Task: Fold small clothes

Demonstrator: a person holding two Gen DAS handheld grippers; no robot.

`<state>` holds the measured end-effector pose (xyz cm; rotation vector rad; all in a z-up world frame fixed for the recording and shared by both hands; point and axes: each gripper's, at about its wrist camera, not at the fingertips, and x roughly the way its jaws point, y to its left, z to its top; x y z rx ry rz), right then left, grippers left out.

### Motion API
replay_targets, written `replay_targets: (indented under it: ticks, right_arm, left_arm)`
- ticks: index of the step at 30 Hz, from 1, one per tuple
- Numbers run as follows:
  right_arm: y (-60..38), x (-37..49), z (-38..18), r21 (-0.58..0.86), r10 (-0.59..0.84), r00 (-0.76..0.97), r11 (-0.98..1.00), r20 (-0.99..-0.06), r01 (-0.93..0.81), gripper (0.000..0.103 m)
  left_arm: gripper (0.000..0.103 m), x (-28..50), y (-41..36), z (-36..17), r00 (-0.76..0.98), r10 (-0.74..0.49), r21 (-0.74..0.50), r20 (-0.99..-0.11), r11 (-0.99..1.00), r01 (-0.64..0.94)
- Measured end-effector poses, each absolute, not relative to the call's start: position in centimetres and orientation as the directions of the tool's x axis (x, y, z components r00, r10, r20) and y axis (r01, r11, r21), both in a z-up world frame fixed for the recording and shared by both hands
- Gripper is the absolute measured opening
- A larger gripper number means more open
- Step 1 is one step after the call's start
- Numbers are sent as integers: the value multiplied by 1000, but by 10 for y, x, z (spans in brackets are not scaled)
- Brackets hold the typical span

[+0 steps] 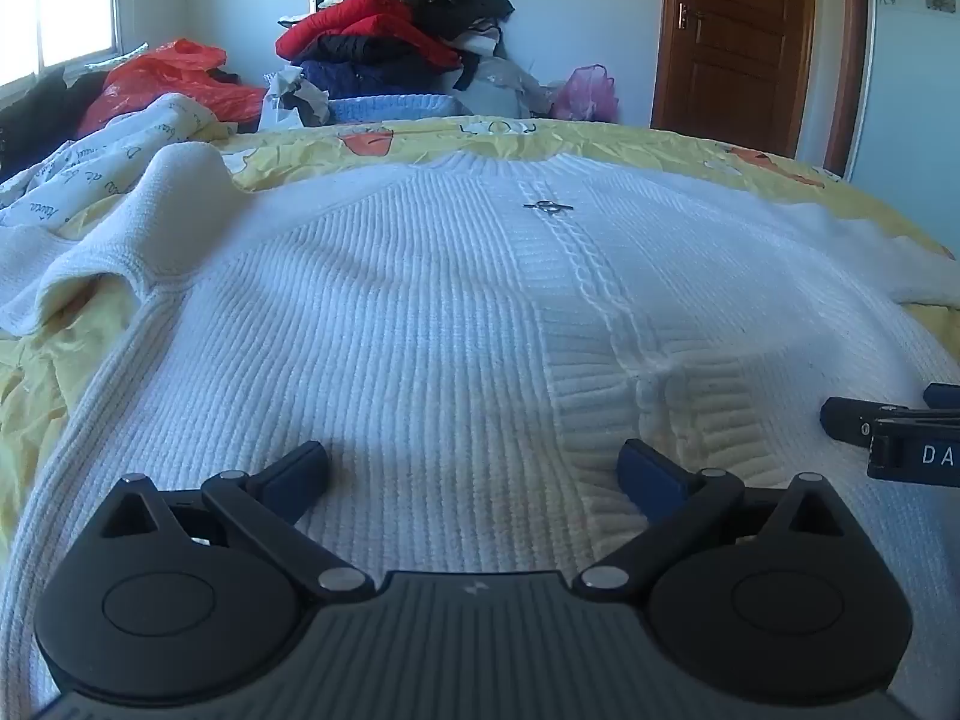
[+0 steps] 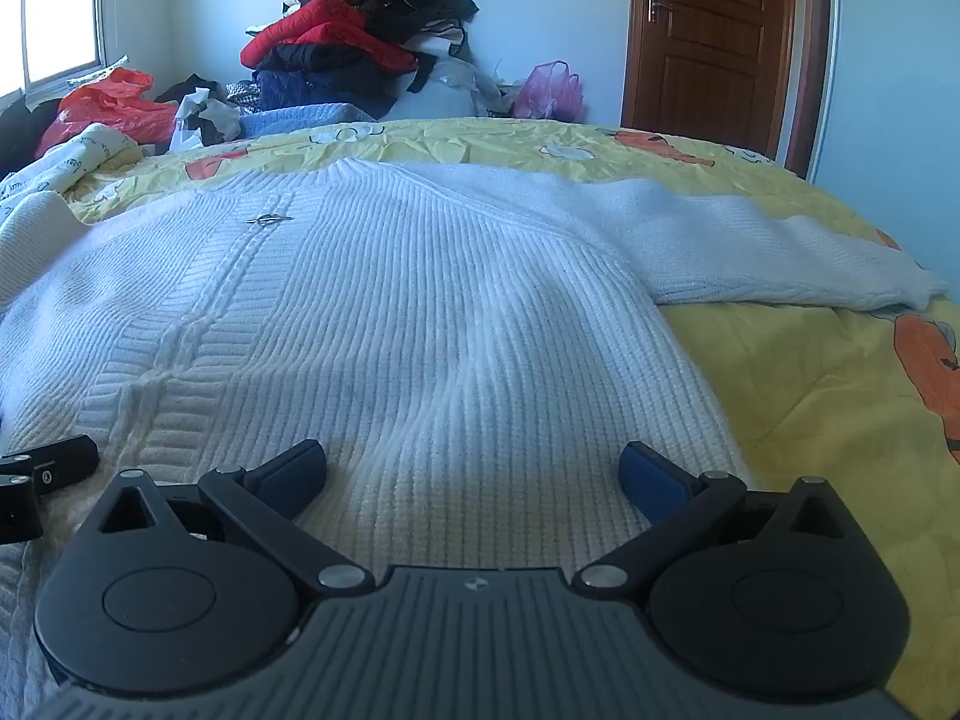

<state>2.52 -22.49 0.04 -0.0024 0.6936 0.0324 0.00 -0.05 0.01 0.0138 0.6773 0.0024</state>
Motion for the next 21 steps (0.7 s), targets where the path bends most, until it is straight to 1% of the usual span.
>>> replay_targets:
  ticks: [10, 21]
  right_arm:
    - [-225, 25, 0, 12, 31, 769, 999, -638, -31, 102]
    - [-225, 25, 0, 12, 31, 768, 999, -639, -31, 102]
  left_arm:
    - [103, 0, -2, 1, 769, 7, 11, -639, 1000, 0]
    - [103, 0, -1, 0, 775, 11, 10, -632, 1000, -6]
